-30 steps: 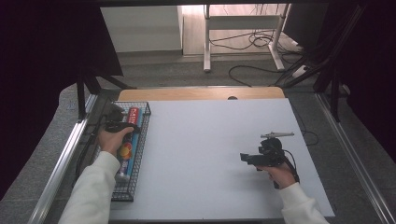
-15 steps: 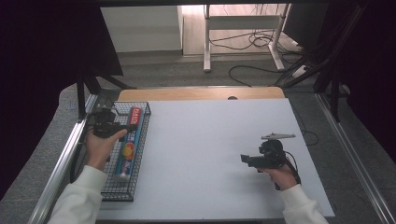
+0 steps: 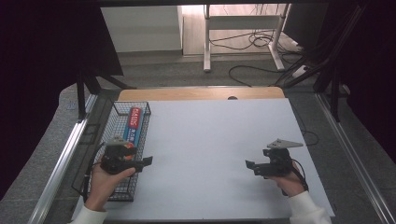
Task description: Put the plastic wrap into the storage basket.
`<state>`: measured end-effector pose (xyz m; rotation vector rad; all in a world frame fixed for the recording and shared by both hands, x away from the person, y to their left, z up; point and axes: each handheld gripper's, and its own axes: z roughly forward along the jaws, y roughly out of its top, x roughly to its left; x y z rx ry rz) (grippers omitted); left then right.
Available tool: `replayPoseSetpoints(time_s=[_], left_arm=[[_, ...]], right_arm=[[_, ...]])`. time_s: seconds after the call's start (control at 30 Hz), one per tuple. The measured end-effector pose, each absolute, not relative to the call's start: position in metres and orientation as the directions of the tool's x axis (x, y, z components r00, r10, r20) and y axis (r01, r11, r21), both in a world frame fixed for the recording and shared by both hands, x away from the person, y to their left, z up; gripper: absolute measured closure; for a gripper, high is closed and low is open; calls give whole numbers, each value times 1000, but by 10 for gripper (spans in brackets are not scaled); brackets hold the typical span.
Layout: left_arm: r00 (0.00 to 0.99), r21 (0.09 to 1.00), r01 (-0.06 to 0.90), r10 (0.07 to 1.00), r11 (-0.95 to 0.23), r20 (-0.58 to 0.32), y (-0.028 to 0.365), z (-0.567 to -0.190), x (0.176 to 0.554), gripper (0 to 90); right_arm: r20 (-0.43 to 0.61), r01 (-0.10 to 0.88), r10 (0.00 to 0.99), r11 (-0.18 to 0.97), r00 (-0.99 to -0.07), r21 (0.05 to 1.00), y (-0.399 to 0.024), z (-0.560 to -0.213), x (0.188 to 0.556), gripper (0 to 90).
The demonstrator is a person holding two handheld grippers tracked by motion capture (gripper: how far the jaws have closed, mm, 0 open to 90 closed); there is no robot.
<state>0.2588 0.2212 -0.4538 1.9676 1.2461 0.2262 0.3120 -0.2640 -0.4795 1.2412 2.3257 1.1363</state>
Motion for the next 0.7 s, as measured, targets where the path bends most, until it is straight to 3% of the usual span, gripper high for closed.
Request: replayPoseSetpoints(time_s=[0.27,0.7], left_arm=[[569,677,674,793,-295,-220,182,-467,260,187],[548,695,665,811,-272,-207,178,-473,262,185]], right_arm=[[105,554,788,324,-607,767,-283,-482,296,124],[42,486,741,394,-670,780,-276,-483,295,124]])
